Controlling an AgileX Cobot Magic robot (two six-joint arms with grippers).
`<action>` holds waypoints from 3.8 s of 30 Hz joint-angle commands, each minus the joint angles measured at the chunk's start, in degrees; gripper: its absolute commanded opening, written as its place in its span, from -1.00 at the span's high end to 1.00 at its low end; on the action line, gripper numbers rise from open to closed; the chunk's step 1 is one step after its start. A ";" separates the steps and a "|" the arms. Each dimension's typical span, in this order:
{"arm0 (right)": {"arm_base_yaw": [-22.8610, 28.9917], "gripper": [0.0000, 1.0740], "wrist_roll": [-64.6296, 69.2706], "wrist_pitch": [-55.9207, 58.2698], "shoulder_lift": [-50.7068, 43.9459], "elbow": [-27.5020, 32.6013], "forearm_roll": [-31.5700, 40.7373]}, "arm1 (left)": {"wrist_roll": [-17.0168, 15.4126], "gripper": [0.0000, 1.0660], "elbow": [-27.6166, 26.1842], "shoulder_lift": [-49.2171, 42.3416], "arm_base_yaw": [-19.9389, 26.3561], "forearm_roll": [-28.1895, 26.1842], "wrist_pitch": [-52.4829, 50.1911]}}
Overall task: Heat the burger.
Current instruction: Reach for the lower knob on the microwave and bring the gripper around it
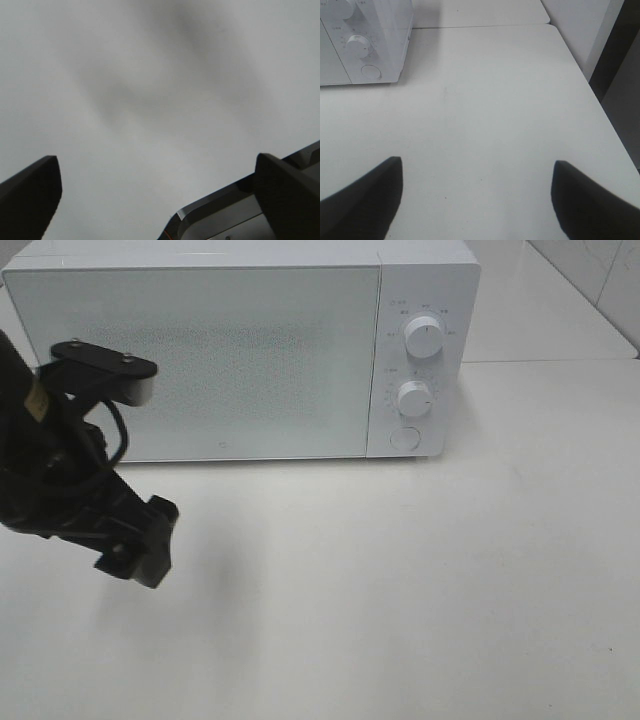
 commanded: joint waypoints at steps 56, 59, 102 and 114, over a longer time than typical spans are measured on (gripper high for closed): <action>-0.46 -0.42 0.46 -0.11 -1.43 0.23 0.11 | 9.85 -0.87 25.27 -57.58 37.87 -6.82 8.19; -0.46 -0.42 0.46 -0.11 -1.43 0.23 0.11 | 9.85 -0.87 25.27 -60.85 37.64 -6.93 8.14; -0.46 -0.42 0.40 -0.11 -1.15 0.23 0.11 | 9.85 -0.87 25.27 -88.18 40.39 -7.79 7.96; -0.46 -0.42 0.40 -0.11 -1.15 0.23 0.11 | 9.85 -0.87 25.27 -88.18 40.39 -7.68 7.96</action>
